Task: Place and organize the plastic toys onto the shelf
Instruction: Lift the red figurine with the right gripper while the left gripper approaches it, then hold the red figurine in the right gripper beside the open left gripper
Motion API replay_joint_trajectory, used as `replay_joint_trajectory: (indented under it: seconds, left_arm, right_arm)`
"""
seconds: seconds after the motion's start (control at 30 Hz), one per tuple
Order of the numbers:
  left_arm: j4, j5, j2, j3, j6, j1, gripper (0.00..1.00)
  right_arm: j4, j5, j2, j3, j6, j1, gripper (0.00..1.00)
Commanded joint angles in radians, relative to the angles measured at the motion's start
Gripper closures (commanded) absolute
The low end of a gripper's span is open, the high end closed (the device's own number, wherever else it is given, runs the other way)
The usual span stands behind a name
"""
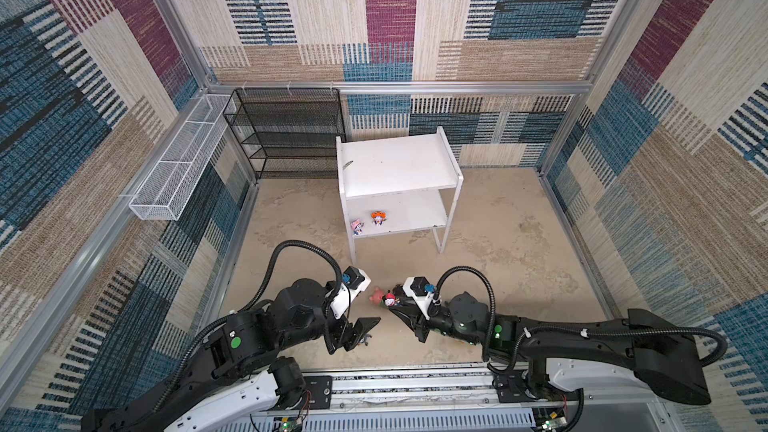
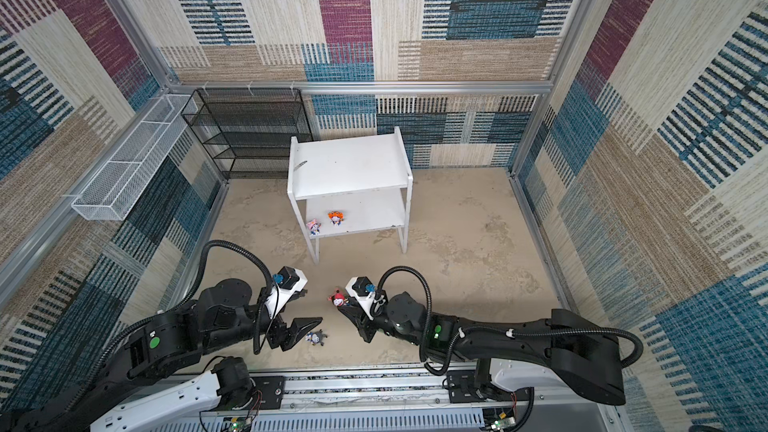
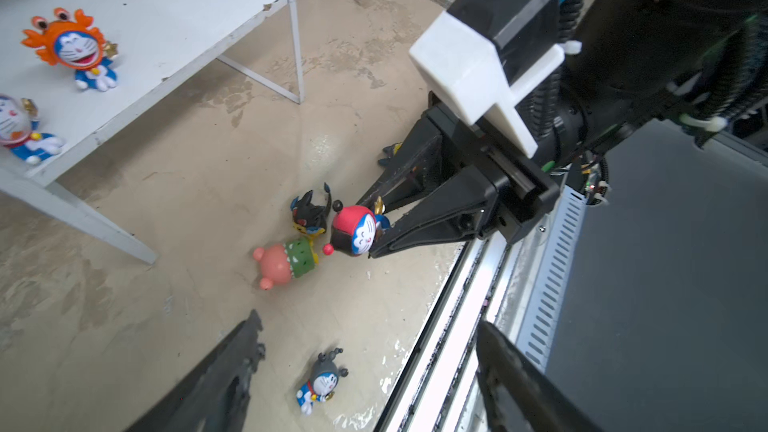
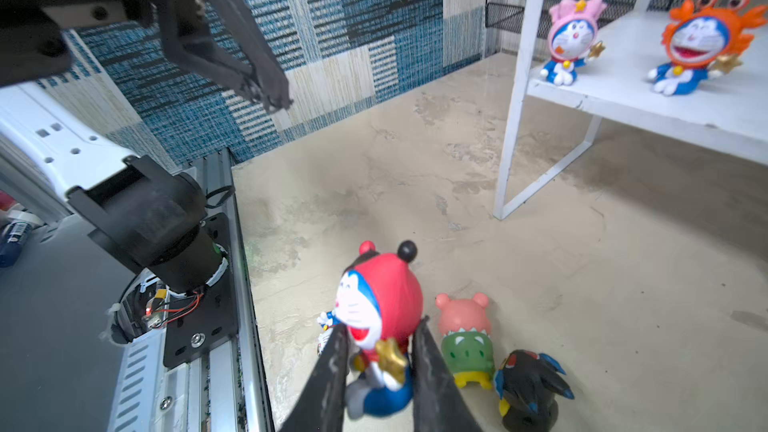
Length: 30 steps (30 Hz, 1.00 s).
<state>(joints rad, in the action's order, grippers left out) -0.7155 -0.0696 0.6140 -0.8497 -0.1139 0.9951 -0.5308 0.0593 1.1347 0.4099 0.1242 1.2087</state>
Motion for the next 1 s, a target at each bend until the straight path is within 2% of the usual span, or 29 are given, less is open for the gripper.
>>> replay_joint_trajectory:
  seconds: [0.0, 0.2, 0.4, 0.67, 0.97]
  left_arm:
    - [0.084, -0.126, 0.003, 0.008, 0.036, -0.001, 0.18]
    - [0.108, -0.226, 0.035, 0.001, 0.057, -0.001, 0.22]
    - [0.112, -0.276, 0.068, -0.013, 0.075, 0.0, 0.33]
    - [0.127, -0.338, 0.078, -0.02, 0.092, -0.001, 0.52]
    - [0.14, -0.398, 0.069, -0.011, 0.103, -0.001, 0.74]
  right_arm:
    - [-0.132, -0.06, -0.056, -0.044, -0.052, -0.001, 0.77]
    - [-0.19, -0.13, -0.144, -0.1, -0.095, -0.001, 0.78]
    - [-0.219, -0.2, -0.177, -0.119, -0.123, -0.001, 0.79]
    - [-0.239, -0.296, -0.19, -0.125, -0.151, -0.001, 0.79]
    - [-0.234, -0.333, -0.191, -0.118, -0.152, -0.001, 0.79]
